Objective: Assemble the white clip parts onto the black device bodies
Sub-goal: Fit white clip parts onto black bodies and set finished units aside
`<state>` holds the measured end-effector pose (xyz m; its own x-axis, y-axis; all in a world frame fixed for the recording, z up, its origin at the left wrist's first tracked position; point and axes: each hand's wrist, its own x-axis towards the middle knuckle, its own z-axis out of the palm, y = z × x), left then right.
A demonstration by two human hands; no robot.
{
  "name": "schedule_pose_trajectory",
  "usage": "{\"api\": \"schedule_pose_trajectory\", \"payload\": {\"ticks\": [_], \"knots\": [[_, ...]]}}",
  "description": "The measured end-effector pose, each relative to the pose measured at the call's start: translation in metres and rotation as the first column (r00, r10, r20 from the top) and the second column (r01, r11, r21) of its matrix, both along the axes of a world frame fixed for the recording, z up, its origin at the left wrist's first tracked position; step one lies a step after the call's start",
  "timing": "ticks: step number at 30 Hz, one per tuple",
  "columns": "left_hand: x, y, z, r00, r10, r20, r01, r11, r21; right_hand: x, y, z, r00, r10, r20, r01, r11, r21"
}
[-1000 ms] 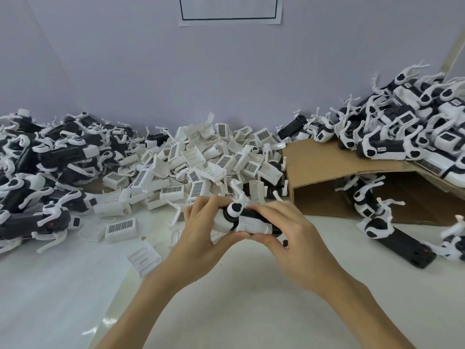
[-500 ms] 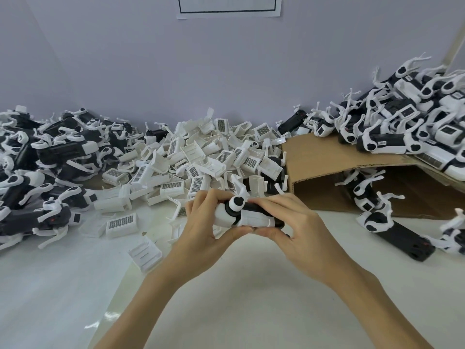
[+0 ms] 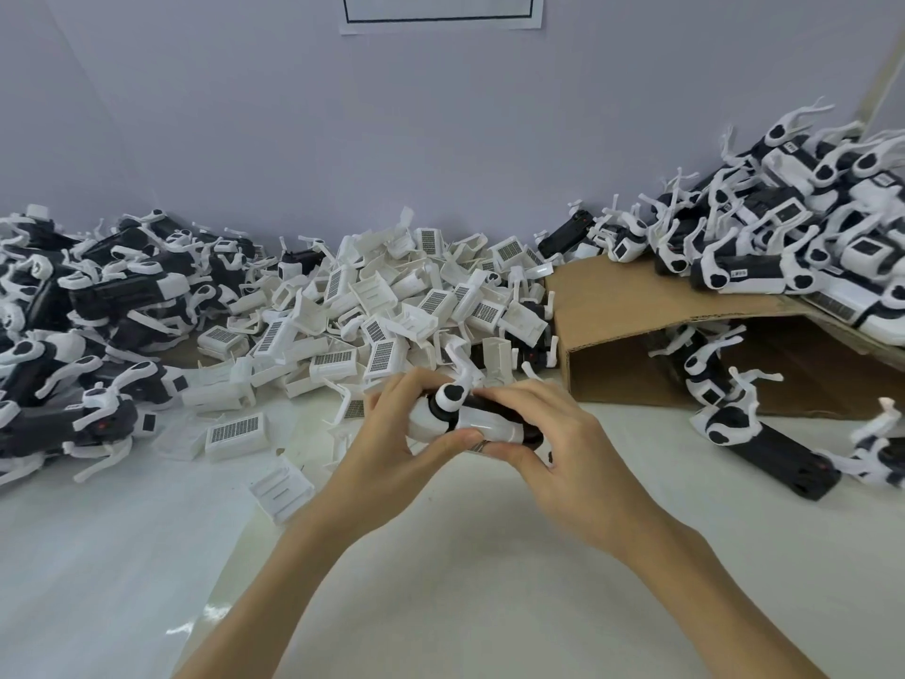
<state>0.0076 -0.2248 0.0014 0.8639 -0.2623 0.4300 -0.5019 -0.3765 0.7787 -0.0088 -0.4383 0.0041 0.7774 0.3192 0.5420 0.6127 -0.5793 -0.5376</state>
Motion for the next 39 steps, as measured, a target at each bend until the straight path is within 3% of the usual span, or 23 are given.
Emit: {"api": "schedule_pose_trajectory", "payload": {"ticks": [8,15,27,31,36,39], "knots": [[0.0,0.002,0.003,1.0,-0.021,-0.013,0.02,0.999,-0.029,-0.002,-0.009,0.009,0.997,-0.005,-0.078,0.003,1.0,-0.022],[0.0,0.0,0.003,1.0,0.004,0.01,-0.004,1.0,-0.027,-0.002,-0.008,0.009,0.997,-0.069,0.031,0.072,0.992,-0.099],[-0.004,-0.006,0.001,0.998,0.065,0.006,-0.065,0.998,-0.025,0.001,-0.014,0.007,0.997,-0.061,-0.041,0.057,0.993,-0.106],[-0.003,-0.008,0.003,0.988,0.104,-0.112,-0.113,0.991,-0.068,0.001,-0.012,0.003,0.969,0.012,-0.247,0.004,0.998,0.063],[-0.002,-0.004,0.007,0.986,0.047,-0.162,-0.061,0.995,-0.084,0.002,-0.007,-0.003,0.924,0.074,-0.374,0.001,0.981,0.195],[-0.002,-0.002,0.007,0.986,0.065,-0.153,-0.075,0.995,-0.063,0.003,-0.004,-0.004,0.927,0.053,-0.371,0.025,0.979,0.202]]}}
